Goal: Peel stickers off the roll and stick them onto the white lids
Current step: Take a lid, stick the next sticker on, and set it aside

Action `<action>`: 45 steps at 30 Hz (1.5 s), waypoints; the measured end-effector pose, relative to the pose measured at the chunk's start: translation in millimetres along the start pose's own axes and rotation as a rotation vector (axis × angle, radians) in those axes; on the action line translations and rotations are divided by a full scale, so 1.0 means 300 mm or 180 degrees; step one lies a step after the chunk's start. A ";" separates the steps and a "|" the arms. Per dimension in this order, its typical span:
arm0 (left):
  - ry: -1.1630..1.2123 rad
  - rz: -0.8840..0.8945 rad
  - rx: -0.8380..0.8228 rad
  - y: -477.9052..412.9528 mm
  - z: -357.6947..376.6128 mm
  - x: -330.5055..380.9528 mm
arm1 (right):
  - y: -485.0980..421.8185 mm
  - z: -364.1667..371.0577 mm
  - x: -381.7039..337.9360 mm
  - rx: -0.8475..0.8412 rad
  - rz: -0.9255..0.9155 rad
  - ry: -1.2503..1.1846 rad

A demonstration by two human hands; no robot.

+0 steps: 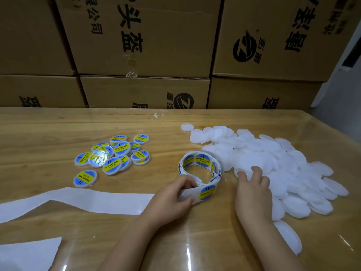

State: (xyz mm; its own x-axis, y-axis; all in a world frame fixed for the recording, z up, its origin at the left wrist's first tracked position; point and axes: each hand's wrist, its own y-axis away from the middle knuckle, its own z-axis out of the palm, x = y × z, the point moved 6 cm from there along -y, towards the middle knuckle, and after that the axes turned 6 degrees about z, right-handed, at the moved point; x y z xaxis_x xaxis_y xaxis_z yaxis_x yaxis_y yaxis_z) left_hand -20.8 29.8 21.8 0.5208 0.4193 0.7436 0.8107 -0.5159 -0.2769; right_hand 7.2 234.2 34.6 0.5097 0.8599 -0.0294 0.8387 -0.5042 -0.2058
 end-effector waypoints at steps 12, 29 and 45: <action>-0.0452 0.0173 0.0274 0.003 0.002 0.027 | 0.025 0.009 0.054 -0.0524 0.0056 0.0517; 0.0072 0.0196 0.0447 -0.001 0.009 0.017 | 0.014 -0.013 0.047 -0.0451 -0.0089 0.0224; 0.1204 -0.0182 0.0285 -0.011 -0.001 0.015 | 0.081 -0.105 -0.103 -0.0510 -0.0752 -0.4687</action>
State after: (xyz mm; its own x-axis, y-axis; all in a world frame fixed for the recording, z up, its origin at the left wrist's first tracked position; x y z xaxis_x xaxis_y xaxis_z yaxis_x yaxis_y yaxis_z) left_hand -21.3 33.0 26.2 0.3522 0.1320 0.9266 0.8644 -0.4255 -0.2680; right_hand 17.9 193.0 61.3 -0.1994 0.1801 -0.9632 0.9331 -0.2653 -0.2427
